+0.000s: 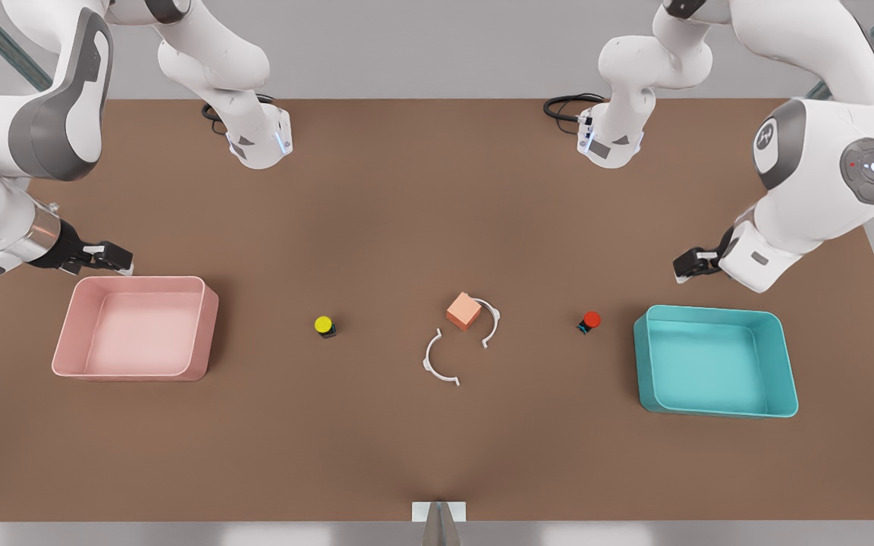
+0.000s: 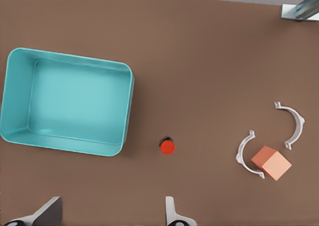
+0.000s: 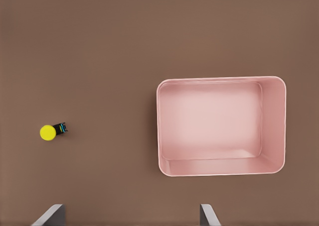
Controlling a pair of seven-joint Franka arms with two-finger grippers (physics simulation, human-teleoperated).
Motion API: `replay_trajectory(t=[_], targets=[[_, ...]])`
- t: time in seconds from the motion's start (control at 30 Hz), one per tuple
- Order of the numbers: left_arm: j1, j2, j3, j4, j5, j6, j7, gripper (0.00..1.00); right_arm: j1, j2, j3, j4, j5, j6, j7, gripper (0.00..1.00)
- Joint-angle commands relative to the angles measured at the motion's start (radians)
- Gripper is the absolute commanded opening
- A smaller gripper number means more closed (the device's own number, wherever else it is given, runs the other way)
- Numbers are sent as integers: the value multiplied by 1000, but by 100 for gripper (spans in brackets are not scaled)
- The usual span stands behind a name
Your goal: Place the red button in the blue storage box with the left arm, and place the yellow button in the pink storage box with the right arm
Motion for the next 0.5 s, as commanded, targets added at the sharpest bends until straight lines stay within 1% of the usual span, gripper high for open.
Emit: replay_trajectory(t=[0.0,0.07,0.13,0.17,0.2,0.23,0.3,0.37,0.43,0.47], targets=[[-2,2,-2,1,6,6,199,100,0,-1,0,0,1,0,0,100],[-86,45,-5,1,5,6,196,100,2,-1,0,2,1,0,4,100],[-209,122,-5,-9,6,38,203,100,12,2,11,7,1,7,13,100],[-247,149,-5,-36,5,98,206,100,21,22,41,7,1,15,10,100],[-275,142,-6,-143,5,219,251,100,26,48,77,7,-6,24,10,100],[-272,128,-5,-260,-3,373,489,100,58,85,77,5,-3,81,14,100],[-252,119,-3,-398,-5,537,736,100,153,144,77,5,-9,142,138,100],[-218,111,-3,-476,-5,640,853,100,229,241,77,-1,-10,257,232,100],[-204,82,-3,-607,-31,807,951,100,348,325,75,-12,-41,349,367,100],[-201,85,-2,-630,-32,864,1008,100,362,339,75,-61,-44,385,390,100]])
